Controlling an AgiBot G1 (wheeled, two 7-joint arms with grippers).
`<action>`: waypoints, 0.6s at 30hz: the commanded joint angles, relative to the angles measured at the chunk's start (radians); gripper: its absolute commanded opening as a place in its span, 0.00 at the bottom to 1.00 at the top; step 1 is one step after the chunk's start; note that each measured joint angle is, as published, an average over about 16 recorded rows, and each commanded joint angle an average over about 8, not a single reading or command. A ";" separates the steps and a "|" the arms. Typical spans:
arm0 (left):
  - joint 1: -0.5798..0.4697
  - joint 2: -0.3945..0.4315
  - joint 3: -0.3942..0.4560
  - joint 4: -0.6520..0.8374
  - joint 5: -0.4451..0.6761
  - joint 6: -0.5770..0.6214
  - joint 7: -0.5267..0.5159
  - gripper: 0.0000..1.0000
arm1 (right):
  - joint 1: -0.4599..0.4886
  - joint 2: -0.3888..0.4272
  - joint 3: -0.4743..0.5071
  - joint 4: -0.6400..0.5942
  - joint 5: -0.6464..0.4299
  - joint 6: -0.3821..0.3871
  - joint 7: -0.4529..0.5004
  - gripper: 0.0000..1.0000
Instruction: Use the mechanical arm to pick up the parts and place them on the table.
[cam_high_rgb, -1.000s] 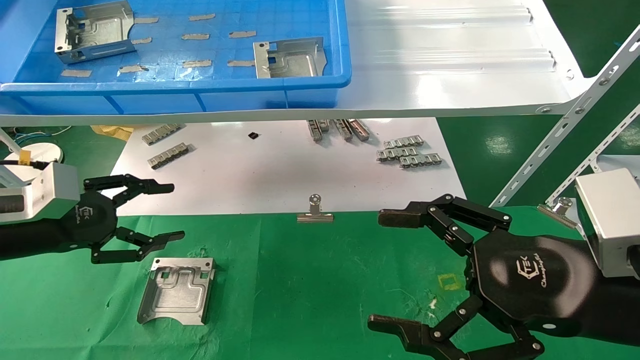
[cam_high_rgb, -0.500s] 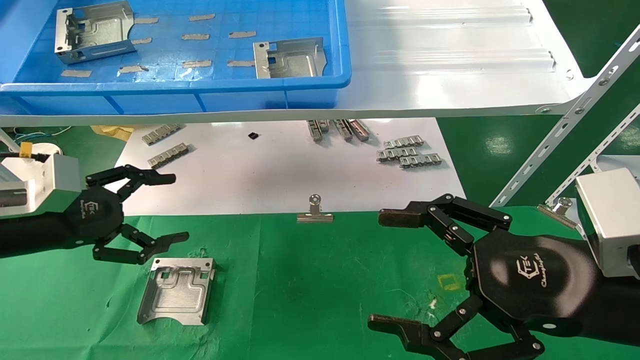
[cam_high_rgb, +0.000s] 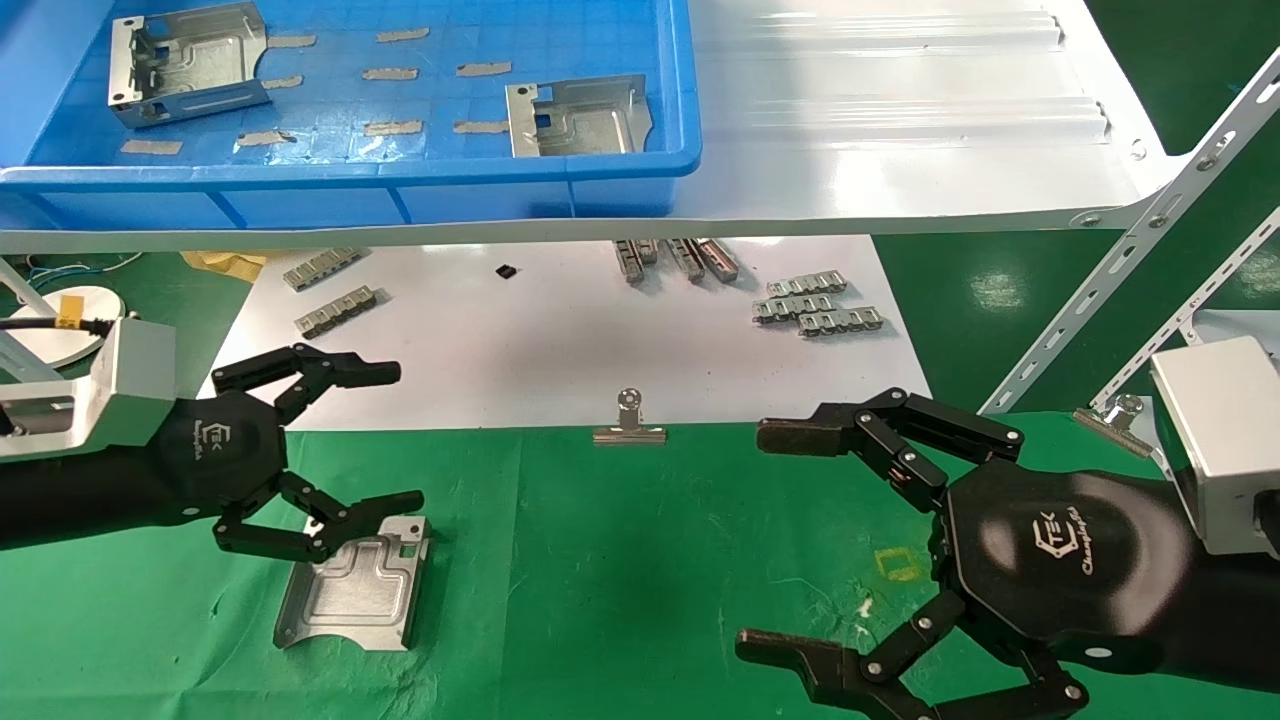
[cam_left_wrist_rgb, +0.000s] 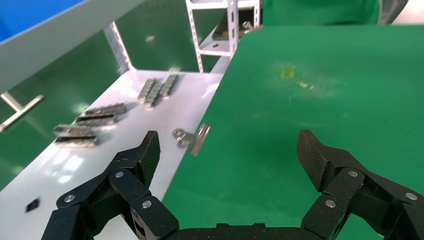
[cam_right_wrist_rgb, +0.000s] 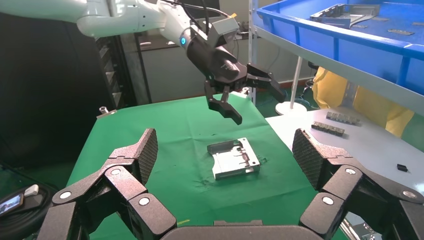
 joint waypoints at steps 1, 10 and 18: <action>0.020 -0.005 -0.022 -0.036 -0.005 -0.004 -0.026 1.00 | 0.000 0.000 0.000 0.000 0.000 0.000 0.000 1.00; 0.111 -0.028 -0.121 -0.199 -0.025 -0.019 -0.143 1.00 | 0.000 0.000 0.000 0.000 0.000 0.000 0.000 1.00; 0.191 -0.049 -0.209 -0.343 -0.043 -0.033 -0.246 1.00 | 0.000 0.000 0.000 0.000 0.000 0.000 0.000 1.00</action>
